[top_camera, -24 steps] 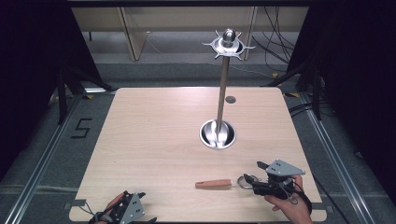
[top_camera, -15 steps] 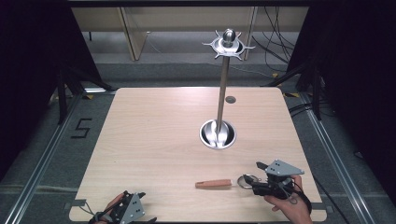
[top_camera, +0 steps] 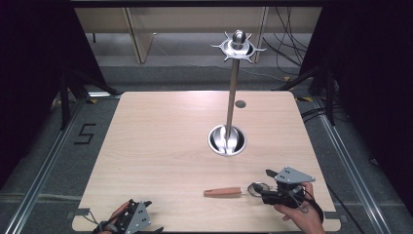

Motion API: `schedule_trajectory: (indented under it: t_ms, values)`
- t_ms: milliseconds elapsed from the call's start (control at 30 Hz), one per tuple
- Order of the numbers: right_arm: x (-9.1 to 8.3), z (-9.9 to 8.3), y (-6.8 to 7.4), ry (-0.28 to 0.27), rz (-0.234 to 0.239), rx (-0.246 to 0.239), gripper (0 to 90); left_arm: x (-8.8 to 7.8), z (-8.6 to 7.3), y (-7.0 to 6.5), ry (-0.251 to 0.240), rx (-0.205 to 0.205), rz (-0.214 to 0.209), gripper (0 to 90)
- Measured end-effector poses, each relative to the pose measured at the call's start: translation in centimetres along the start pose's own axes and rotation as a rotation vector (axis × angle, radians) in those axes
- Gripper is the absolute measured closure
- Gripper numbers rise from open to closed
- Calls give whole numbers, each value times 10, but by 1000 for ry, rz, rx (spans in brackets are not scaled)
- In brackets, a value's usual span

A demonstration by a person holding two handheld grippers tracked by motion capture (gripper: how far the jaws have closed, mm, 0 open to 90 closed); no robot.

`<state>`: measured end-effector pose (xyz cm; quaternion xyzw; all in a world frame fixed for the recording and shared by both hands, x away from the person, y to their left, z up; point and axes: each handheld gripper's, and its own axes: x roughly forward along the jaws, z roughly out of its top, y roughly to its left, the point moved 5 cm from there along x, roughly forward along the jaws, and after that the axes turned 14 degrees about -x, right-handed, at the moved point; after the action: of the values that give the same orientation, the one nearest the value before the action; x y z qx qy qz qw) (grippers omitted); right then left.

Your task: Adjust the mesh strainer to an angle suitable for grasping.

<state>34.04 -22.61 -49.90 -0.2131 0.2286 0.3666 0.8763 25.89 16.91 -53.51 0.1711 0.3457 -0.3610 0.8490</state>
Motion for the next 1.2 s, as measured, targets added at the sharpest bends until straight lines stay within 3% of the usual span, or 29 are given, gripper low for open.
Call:
schedule_trajectory:
  t_ms: [67,100,300,633,667,733,933,1200]
  values:
    - [0,0,2,15,9,18,313,0,0,0,8,-1,-18,162]
    - [1,1,1,6,7,-14,313,0,0,0,8,0,-16,162]
    - [4,3,6,21,26,-12,313,0,0,0,5,-4,-18,162]
    - [12,15,19,29,74,-91,317,0,0,0,8,-4,-19,162]
    - [13,16,23,33,79,-72,317,0,0,0,8,-4,-19,162]
    - [16,19,24,29,91,-112,317,0,0,0,10,-3,-18,162]
    - [29,26,39,48,144,-167,315,1,0,0,13,-2,-17,162]
    - [42,30,54,83,201,-207,308,0,-1,0,12,-2,-18,162]
